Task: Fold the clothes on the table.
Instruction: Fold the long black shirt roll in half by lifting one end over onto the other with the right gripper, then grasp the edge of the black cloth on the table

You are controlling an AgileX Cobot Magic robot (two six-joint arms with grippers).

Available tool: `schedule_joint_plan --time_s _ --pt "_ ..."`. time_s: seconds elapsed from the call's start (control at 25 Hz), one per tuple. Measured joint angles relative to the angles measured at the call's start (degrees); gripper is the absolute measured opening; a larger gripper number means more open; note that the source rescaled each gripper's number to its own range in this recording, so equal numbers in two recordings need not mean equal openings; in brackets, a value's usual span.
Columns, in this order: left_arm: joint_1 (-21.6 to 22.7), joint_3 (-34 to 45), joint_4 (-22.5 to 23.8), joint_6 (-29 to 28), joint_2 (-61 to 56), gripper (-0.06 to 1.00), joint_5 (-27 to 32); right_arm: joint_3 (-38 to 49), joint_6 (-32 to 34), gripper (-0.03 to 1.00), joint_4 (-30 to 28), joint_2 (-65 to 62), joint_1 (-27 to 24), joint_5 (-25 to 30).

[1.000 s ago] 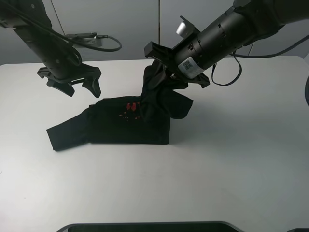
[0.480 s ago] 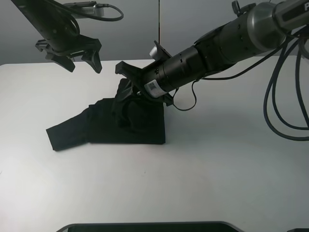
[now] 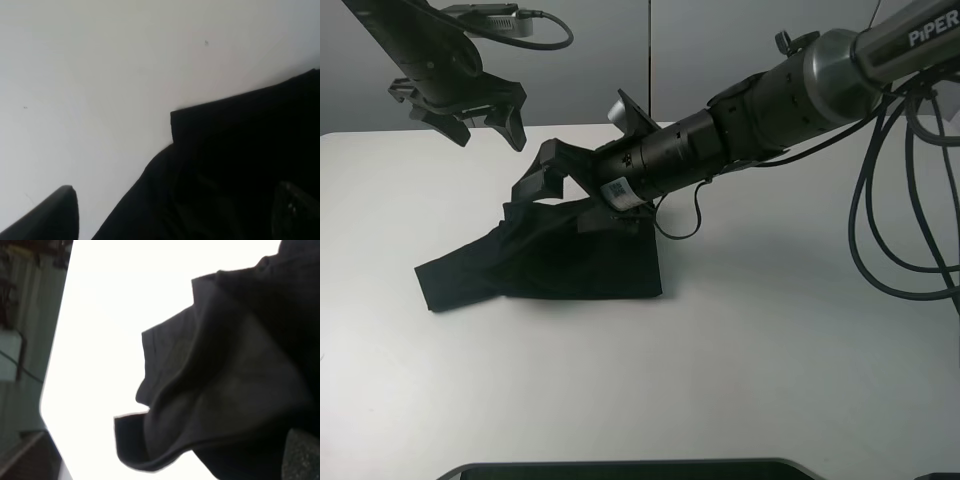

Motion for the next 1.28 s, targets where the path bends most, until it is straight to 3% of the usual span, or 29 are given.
schedule_joint_plan --time_s 0.16,0.24,0.36,0.52,0.64,0.72,0.96,1.28 --pt "0.0 0.0 -1.21 0.64 0.0 0.99 1.27 0.0 2.59 0.83 -12.35 -3.82 0.0 -6.01" --pt "0.0 0.0 -3.39 2.25 0.0 0.99 2.25 0.0 7.93 0.83 -23.72 -6.52 -0.55 -9.02" --pt "-0.24 -0.02 -7.05 5.11 0.0 0.99 4.23 -0.09 21.54 0.89 -44.61 -9.59 -2.8 -10.11" --pt "-3.21 -0.02 -6.94 6.07 0.0 0.99 6.64 -0.09 43.86 0.93 -73.88 -11.11 -7.3 -6.95" --pt "-6.95 -0.02 -6.3 6.1 0.0 0.99 7.82 -0.09 54.0 0.93 -87.62 -11.71 -11.4 -3.95" --pt "-9.25 -0.02 -5.99 6.27 0.0 0.99 8.44 -0.09 56.23 0.93 -91.4 -11.92 -13.88 -2.37" --pt "-14.48 0.65 -2.27 5.77 0.0 0.99 10.43 -0.09 57.26 0.93 -93.92 -11.92 -19.48 -0.05" --pt "-15.27 8.66 1.7 1.69 1.34 1.0 1.5 -0.09 57.26 0.93 -94.7 -11.92 -19.94 -0.62"
